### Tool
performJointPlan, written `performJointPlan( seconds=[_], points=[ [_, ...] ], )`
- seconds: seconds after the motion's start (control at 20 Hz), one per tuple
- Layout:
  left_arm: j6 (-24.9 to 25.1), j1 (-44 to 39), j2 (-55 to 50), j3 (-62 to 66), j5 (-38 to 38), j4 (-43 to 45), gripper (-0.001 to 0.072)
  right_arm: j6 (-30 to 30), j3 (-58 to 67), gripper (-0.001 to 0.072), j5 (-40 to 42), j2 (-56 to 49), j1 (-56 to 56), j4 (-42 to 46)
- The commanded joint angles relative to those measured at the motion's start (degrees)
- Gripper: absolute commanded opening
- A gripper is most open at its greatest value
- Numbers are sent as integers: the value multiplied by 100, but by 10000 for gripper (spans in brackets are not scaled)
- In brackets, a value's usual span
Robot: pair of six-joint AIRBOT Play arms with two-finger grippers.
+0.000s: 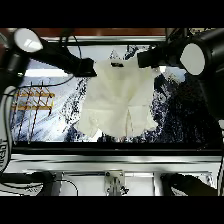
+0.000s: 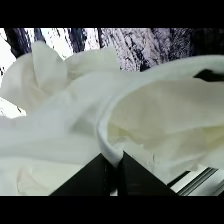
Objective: Fold the shirts.
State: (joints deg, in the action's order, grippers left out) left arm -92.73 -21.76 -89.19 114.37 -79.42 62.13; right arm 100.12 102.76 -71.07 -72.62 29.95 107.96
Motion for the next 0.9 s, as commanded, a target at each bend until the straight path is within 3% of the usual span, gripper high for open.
performJointPlan(
  seconds=[0.0, 0.15, 0.35, 0.55, 0.7, 0.85],
  points=[
    [166, 31, 752, 363, 179, -2, 66, 225, 2, 75, 79, 0, -127, 417],
    [162, 31, 1300, 363, 787, -7, 65, 225, 42, 74, 424, 0, -127, 210],
    [175, 31, 1626, 363, 1438, -7, 64, 238, 553, 74, 1867, 0, -127, 363],
    [533, 31, 1832, 365, 1947, -140, 65, 256, 1281, 74, 2684, 33, -127, 498],
    [570, 57, 2020, 363, 1589, 85, 65, 66, 1379, 75, 1980, 348, -127, 564],
    [540, 72, 1985, 149, 846, 330, 64, 74, 1377, 74, 179, 533, -127, 240]
  ],
)
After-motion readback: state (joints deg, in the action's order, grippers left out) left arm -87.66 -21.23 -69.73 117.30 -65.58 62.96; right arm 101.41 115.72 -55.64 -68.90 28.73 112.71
